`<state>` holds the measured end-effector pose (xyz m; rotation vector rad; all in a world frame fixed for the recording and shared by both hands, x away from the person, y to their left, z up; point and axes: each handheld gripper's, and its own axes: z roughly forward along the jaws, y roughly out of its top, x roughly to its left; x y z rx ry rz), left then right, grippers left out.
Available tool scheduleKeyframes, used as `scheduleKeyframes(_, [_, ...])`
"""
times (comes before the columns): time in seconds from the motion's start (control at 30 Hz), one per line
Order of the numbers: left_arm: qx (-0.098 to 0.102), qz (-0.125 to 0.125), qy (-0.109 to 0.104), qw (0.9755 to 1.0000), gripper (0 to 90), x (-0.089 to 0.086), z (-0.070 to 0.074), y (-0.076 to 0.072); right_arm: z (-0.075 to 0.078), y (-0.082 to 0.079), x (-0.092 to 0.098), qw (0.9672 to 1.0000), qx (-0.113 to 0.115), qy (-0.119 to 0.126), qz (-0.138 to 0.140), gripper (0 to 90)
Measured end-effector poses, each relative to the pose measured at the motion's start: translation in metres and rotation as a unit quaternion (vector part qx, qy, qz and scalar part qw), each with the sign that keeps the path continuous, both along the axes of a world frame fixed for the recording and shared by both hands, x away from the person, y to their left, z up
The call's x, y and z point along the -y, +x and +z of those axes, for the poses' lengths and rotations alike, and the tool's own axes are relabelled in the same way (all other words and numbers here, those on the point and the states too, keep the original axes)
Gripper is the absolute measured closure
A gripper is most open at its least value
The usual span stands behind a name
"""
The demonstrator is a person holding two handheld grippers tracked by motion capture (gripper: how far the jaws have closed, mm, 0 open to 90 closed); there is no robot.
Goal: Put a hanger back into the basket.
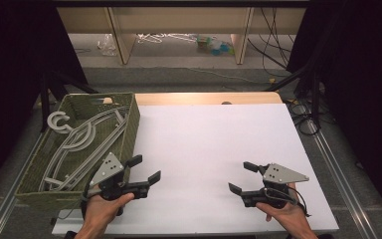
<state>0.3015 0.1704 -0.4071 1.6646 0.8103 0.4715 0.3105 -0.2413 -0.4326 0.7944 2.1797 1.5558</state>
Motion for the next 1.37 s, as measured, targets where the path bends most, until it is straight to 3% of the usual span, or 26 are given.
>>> scheduleKeyframes(0.07, [0.008, -0.004, 0.003, 1.0000, 17.1, 0.001, -0.003, 0.000, -0.001, 0.001, 0.001, 0.9999, 0.014, 0.005, -0.002, 16.0])
scheduleKeyframes(0.17, [0.003, -0.006, -0.002, 1.0000, 17.1, 0.003, -0.008, -0.001, 0.000, -0.003, 0.001, 1.0000, -0.007, 0.002, -0.003, 15.9])
scheduleKeyframes(0.23, [0.010, -0.010, 0.010, 0.9999, 16.9, 0.004, -0.011, -0.002, 0.001, -0.004, 0.001, 1.0000, 0.007, 0.001, -0.003, 15.9])
scheduleKeyframes(0.27, [0.027, -0.015, 0.023, 0.9993, 16.8, 0.003, -0.012, -0.001, 0.002, -0.007, 0.001, 1.0000, 0.002, -0.001, -0.004, 15.9])
scheduleKeyframes(0.33, [0.014, -0.014, 0.015, 0.9997, 16.8, 0.003, -0.014, -0.003, 0.002, -0.010, 0.000, 0.9999, 0.007, 0.003, -0.007, 15.9])
scheduleKeyframes(0.4, [0.029, -0.020, 0.025, 0.9991, 16.7, 0.002, -0.015, -0.004, 0.002, -0.014, 0.000, 1.0000, -0.002, 0.006, -0.005, 15.9])
scheduleKeyframes(0.5, [0.031, -0.020, 0.022, 0.9991, 16.7, 0.002, -0.016, -0.008, 0.002, -0.016, 0.001, 0.9999, 0.010, -0.001, -0.010, 15.8])
scheduleKeyframes(0.53, [0.035, -0.021, 0.022, 0.9989, 16.7, 0.001, -0.016, -0.009, 0.001, -0.017, 0.000, 0.9999, 0.005, 0.004, -0.010, 15.8])
scheduleKeyframes(0.63, [0.029, -0.021, 0.015, 0.9992, 16.6, 0.000, -0.017, -0.012, 0.002, -0.020, 0.003, 0.9999, -0.005, -0.002, -0.010, 15.8])
scheduleKeyframes(0.83, [0.028, -0.024, 0.012, 0.9992, 16.2, -0.001, -0.018, -0.011, 0.001, -0.024, 0.007, 0.9995, 0.006, 0.000, -0.030, 15.8])
scheduleKeyframes(1.0, [0.032, -0.023, 0.004, 0.9992, 16.2, -0.002, -0.016, -0.011, 0.002, -0.024, 0.006, 0.9998, 0.007, 0.003, -0.018, 15.8])
scheduleKeyframes(1.17, [0.034, -0.025, 0.009, 0.9991, 16.2, -0.002, -0.016, -0.011, 0.002, -0.023, 0.006, 0.9997, 0.009, 0.007, -0.022, 15.8])
scheduleKeyframes(1.2, [0.035, -0.027, 0.011, 0.9990, 16.2, -0.001, -0.016, -0.010, 0.002, -0.022, 0.008, 0.9995, 0.020, 0.002, -0.026, 15.8])
scheduleKeyframes(1.27, [0.036, -0.030, 0.008, 0.9989, 16.2, -0.001, -0.016, -0.010, 0.003, -0.023, 0.008, 0.9997, 0.002, -0.001, -0.023, 15.8])
scheduleKeyframes(1.37, [0.034, -0.028, 0.011, 0.9990, 16.2, -0.001, -0.016, -0.010, 0.003, -0.023, 0.008, 0.9996, 0.011, 0.003, -0.026, 15.8])
